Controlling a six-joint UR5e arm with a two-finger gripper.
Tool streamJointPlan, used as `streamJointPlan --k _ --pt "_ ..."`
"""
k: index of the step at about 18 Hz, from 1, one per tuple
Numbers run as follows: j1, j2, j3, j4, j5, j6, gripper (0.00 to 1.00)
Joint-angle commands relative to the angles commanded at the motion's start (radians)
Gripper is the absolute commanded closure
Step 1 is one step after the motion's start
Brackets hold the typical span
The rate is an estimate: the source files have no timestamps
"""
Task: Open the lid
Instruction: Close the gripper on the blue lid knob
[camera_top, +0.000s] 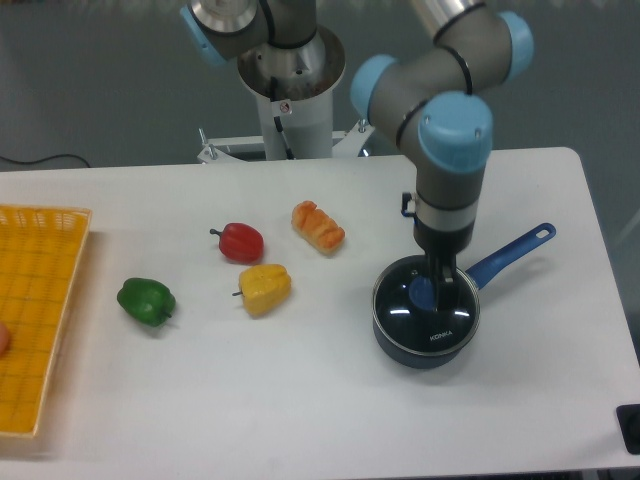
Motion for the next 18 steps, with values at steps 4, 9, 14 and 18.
streamJointPlan --k 4,9,14,18 --pt "-0.006 -0.031 -0.005 0.008 0.002 0.001 0.00" --pt "-0.008 -0.035 -0.015 0.003 0.003 0.005 0.00" --pt "-0.006 -0.028 -0.015 -0.024 0.003 0.011 0.00" --pt "-0.008 -0.022 -0.021 -0.038 0.002 0.008 0.00"
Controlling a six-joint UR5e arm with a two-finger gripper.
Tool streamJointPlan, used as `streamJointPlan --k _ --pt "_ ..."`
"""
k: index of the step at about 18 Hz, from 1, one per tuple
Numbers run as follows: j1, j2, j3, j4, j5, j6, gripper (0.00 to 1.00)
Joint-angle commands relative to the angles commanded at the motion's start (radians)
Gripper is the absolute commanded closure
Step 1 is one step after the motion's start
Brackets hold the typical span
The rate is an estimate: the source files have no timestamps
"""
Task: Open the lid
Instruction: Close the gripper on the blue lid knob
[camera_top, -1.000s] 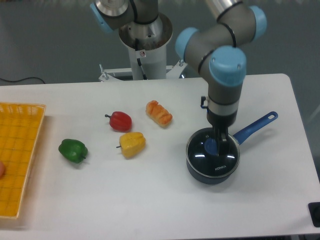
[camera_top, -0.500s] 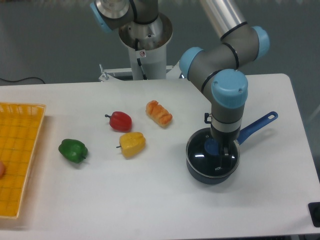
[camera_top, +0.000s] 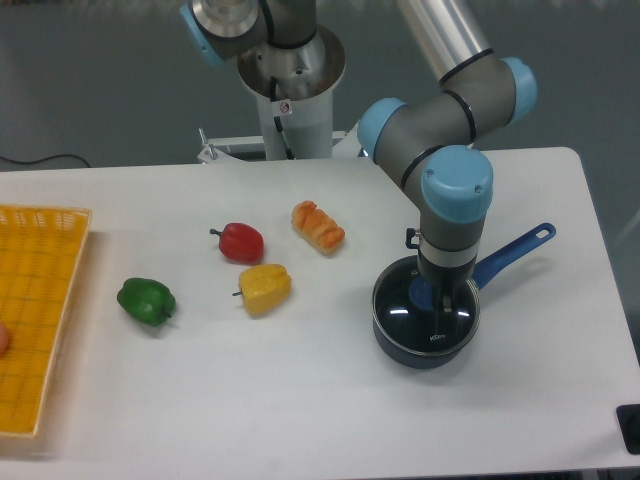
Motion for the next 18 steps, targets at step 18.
streamJointPlan --k 18 --pt "-0.006 0.014 -0.023 -0.012 0.003 -0.008 0.36"
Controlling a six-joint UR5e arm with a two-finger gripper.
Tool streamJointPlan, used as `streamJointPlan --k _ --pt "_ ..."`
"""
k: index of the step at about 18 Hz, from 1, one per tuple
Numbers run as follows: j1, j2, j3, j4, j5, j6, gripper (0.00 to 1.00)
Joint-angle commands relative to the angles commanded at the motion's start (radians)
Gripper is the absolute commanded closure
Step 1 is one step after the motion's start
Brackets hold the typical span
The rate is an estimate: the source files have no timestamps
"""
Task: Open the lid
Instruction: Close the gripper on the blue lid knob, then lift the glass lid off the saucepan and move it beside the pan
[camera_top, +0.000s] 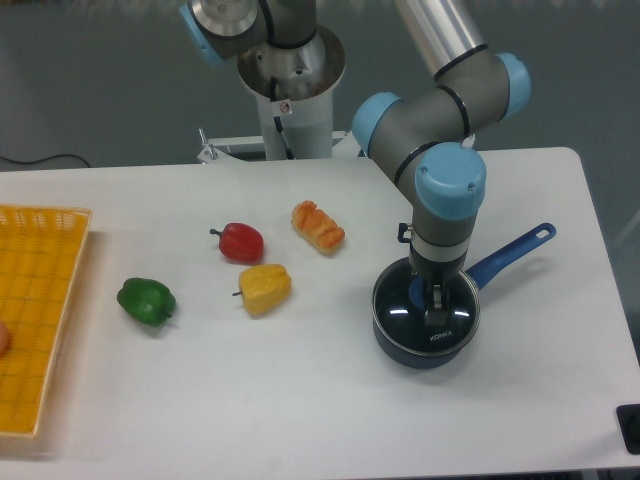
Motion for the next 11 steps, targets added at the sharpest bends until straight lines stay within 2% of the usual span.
streamJointPlan --k 4,11 --pt "0.000 -0.002 0.000 -0.003 0.000 0.000 0.40" --pt "0.000 0.011 0.012 -0.043 -0.005 0.000 0.41"
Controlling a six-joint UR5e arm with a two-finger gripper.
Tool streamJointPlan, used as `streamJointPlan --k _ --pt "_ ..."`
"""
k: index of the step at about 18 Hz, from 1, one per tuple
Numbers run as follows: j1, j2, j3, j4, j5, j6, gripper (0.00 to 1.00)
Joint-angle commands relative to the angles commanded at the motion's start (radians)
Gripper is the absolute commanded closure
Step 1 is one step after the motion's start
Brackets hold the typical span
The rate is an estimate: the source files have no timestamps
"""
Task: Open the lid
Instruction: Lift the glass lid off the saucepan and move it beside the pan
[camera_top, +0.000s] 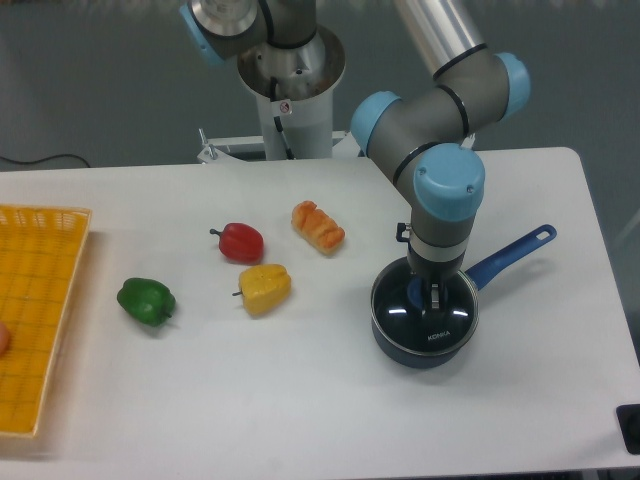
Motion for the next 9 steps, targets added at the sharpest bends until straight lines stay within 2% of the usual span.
streamJointPlan --k 3,9 --pt "-0.009 0.005 0.023 -0.041 -0.009 -0.011 0.41" --pt "-0.029 0.020 0.040 -0.071 -0.034 -0.061 0.41"
